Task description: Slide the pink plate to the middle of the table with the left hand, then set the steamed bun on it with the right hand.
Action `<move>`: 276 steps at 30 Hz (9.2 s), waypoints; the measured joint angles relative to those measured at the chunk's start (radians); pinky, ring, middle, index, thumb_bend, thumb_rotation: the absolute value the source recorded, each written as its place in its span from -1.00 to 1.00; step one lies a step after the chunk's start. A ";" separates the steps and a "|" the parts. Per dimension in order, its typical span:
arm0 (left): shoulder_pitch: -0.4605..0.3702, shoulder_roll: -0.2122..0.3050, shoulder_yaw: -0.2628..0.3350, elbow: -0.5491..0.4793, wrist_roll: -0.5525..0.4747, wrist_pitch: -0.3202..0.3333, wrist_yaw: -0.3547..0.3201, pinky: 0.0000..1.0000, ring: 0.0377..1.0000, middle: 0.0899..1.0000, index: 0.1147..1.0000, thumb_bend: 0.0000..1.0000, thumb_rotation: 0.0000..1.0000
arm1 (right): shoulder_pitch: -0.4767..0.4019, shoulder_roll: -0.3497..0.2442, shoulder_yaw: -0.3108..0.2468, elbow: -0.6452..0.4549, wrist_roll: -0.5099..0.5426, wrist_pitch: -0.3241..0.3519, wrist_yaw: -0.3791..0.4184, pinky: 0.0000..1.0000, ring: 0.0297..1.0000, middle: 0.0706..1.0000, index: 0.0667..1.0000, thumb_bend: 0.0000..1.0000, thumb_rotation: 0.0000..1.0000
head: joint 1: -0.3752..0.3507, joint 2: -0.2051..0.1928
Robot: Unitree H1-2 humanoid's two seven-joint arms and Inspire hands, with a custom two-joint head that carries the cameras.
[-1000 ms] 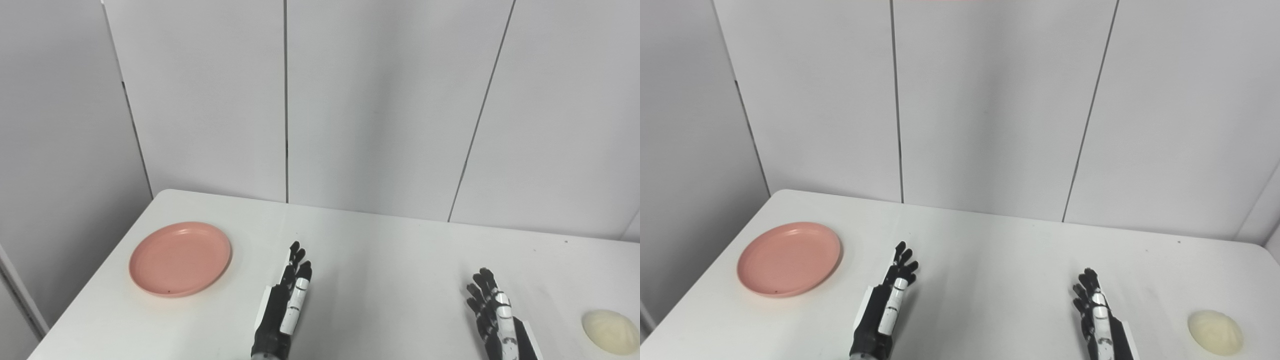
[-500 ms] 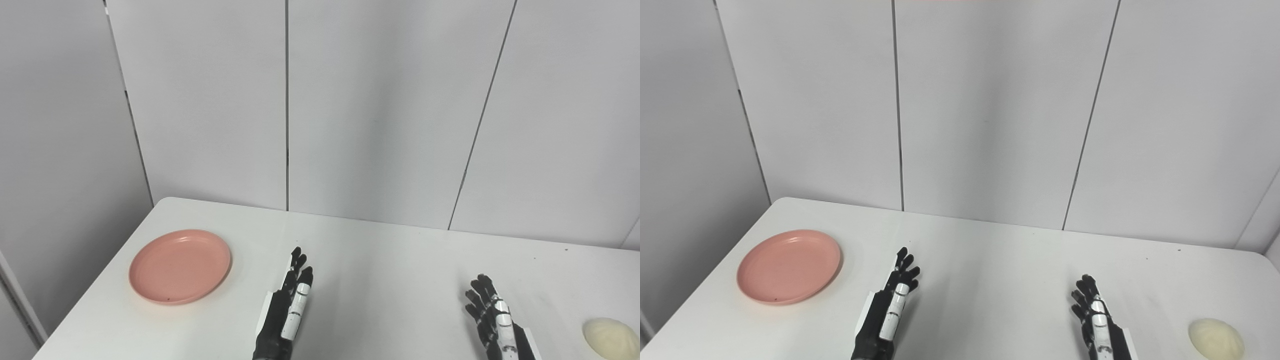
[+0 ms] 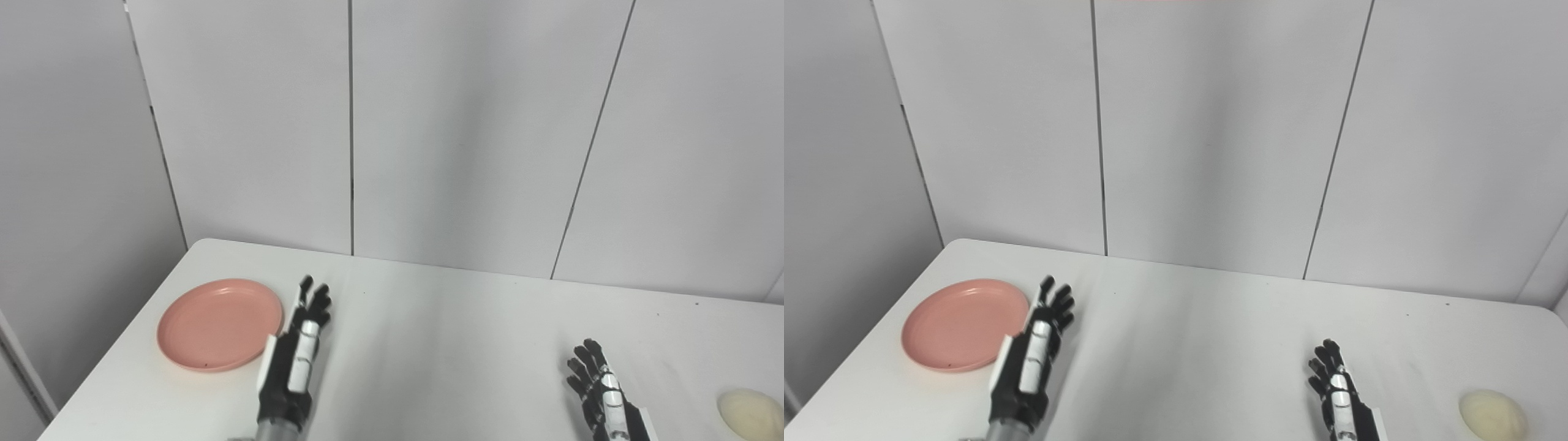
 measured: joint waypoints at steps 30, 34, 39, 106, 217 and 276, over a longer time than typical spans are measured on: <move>-0.315 0.374 0.244 0.399 -0.095 -0.087 -0.033 0.83 0.77 0.69 0.79 0.50 1.00 | 0.004 0.006 0.009 -0.012 -0.013 0.018 -0.010 0.88 0.84 0.86 0.87 0.07 1.00 | 0.003 0.002; -0.346 0.426 0.249 0.516 -0.110 -0.132 -0.070 0.82 0.73 0.63 0.77 0.58 1.00 | 0.003 0.006 0.010 -0.012 -0.014 0.020 -0.010 0.87 0.84 0.86 0.87 0.04 1.00 | 0.002 0.000; -0.380 0.455 0.257 0.664 -0.119 -0.206 -0.076 0.86 0.74 0.69 0.82 0.64 1.00 | 0.004 0.005 0.011 -0.012 -0.016 0.021 -0.010 0.88 0.85 0.86 0.87 0.04 1.00 | 0.000 0.005; -0.333 0.450 0.261 0.910 -0.171 -0.316 -0.098 0.67 0.66 0.53 0.85 0.63 0.95 | -0.005 -0.005 0.010 -0.001 0.007 0.032 0.002 0.87 0.83 0.87 0.89 0.08 1.00 | -0.018 0.029; -0.269 0.024 -0.025 0.488 -0.088 0.076 -0.159 0.63 0.70 0.63 0.82 0.41 0.93 | 0.061 0.106 0.102 -0.102 -0.216 0.114 -0.128 0.61 0.67 0.74 0.75 0.00 1.00 | -0.386 0.164; -0.301 -0.038 0.048 0.608 -0.130 -0.083 -0.142 0.54 0.63 0.56 0.83 0.36 0.80 | -0.267 -0.604 -0.042 -0.323 -1.043 0.484 0.383 0.29 0.62 0.71 0.65 1.00 0.13 | -0.497 0.075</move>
